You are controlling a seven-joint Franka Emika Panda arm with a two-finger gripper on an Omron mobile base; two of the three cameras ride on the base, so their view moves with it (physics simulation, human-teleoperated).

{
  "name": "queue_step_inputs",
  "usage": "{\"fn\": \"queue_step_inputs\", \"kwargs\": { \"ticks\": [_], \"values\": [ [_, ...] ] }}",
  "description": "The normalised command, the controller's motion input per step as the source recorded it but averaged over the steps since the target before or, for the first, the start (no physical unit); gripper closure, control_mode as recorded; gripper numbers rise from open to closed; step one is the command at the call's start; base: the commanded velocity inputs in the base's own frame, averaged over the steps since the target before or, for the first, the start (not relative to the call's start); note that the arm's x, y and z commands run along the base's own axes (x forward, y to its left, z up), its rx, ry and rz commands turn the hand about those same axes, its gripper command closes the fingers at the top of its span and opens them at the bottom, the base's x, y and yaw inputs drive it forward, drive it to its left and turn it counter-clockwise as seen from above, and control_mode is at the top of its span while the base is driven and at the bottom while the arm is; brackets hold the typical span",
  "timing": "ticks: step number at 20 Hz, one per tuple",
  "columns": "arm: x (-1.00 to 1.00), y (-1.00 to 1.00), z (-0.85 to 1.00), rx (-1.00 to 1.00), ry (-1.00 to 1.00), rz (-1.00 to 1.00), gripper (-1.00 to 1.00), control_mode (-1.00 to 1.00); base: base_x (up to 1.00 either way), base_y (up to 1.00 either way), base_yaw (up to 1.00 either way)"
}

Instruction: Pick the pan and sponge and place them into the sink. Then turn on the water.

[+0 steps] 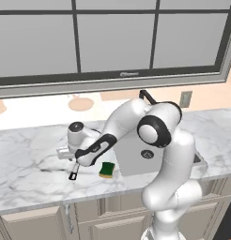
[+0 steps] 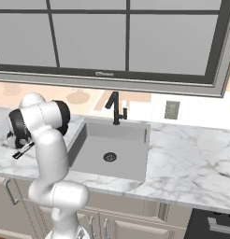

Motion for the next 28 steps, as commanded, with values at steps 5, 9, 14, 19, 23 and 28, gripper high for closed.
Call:
{"fn": "queue_step_inputs", "kwargs": {
  "ticks": [5,9,14,19,23,28],
  "values": [
    [0.05,-0.04,-0.05,-0.04,0.0,-0.03,1.0,-1.0,0.0,0.0,0.0],
    [0.0,-0.31,0.06,0.0,-0.04,-0.08,1.0,-1.0,0.0,0.0,0.0],
    [0.0,-0.53,0.27,-0.02,-0.08,-0.17,1.0,-1.0,0.0,0.0,0.0],
    [0.0,-0.53,0.35,0.01,-0.04,-0.21,1.0,-1.0,0.0,0.0,0.0],
    [-0.03,-0.4,0.37,0.03,-0.03,-0.23,1.0,-1.0,0.0,0.0,0.0],
    [0.0,-0.43,0.39,0.05,-0.02,-0.23,1.0,-1.0,0.0,0.0,0.0]
  ]
}}
